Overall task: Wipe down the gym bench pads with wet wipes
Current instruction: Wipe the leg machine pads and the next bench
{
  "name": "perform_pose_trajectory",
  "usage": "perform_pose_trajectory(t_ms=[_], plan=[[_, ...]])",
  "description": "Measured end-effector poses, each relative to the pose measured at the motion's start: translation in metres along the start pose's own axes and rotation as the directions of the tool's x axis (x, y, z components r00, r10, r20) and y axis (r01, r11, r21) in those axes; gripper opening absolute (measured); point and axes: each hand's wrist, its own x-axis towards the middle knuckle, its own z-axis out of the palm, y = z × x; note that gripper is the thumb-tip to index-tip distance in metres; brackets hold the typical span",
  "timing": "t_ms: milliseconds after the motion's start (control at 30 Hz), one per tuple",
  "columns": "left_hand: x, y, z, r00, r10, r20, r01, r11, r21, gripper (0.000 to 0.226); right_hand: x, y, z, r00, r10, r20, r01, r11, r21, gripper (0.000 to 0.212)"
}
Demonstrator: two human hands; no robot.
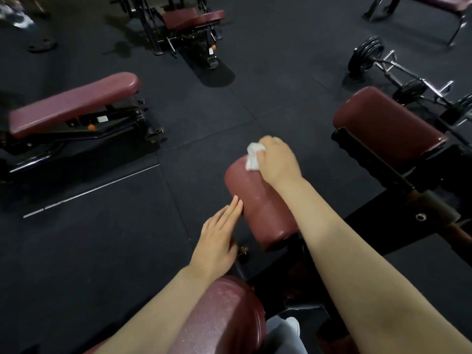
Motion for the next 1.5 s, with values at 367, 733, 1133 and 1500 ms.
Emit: perform_pose_trajectory(t_ms=[367,733,1133,1500], plan=[[0.003,0.02,-0.006,0.998,0.027,-0.058,-0.03,0.998,-0.055,0.096,-0.167,0.038,-0.039,0.994,0.099,-0.037,-0.095,0.989,0.113,0.013],[-0.001,0.012,0.012,0.997,0.028,-0.067,-0.031,0.999,-0.04,0.105,0.022,0.002,0.019,0.999,0.042,0.014,-0.043,0.997,0.065,0.015],[0.019,0.03,-0.003,0.98,0.064,-0.188,-0.075,0.996,-0.056,0.095,-0.07,0.026,-0.005,0.989,0.14,-0.038,-0.132,0.977,0.165,0.017],[0.008,0.013,0.016,0.984,-0.043,-0.175,0.035,0.998,-0.045,0.106,-0.086,0.052,-0.012,0.998,0.052,0.018,-0.054,0.99,0.128,0.02]])
